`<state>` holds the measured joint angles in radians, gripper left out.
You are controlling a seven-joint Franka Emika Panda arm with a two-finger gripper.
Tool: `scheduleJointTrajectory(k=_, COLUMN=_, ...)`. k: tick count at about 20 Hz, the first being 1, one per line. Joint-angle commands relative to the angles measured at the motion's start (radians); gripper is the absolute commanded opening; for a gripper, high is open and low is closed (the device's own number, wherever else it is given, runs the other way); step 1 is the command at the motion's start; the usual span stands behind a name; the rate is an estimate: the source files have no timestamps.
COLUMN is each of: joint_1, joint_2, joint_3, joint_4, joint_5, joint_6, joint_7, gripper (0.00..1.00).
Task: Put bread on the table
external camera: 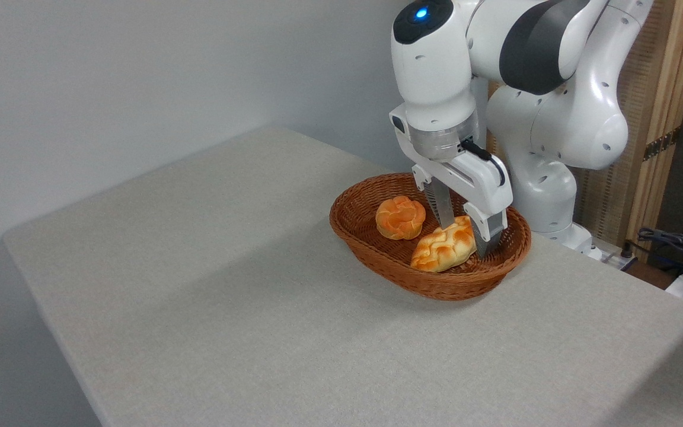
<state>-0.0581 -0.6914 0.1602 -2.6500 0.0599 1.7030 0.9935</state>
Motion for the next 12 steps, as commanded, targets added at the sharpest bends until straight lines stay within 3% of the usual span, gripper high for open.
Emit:
scheduleJointTrajectory(k=1, joint_1=0.001, joint_2=0.006, joint_3=0.012, joint_4=-0.007, joint_5=-0.011, joint_6=0.021, joint_7=-0.013, gripper=1.00)
scheduleJointTrajectory(k=4, joint_1=0.003, joint_2=0.006, joint_3=0.012, joint_4=-0.007, joint_5=-0.015, joint_6=0.021, joint_7=-0.024, gripper=1.00)
scheduleJointTrajectory(k=7, joint_1=0.003, joint_2=0.006, joint_3=0.012, joint_4=-0.007, joint_5=-0.040, joint_6=0.049, joint_7=-0.100, gripper=1.00)
scheduleJointTrajectory(k=12, joint_1=0.001, joint_2=0.007, joint_3=0.012, joint_4=-0.008, joint_5=-0.040, joint_6=0.050, joint_7=-0.111, gripper=1.00)
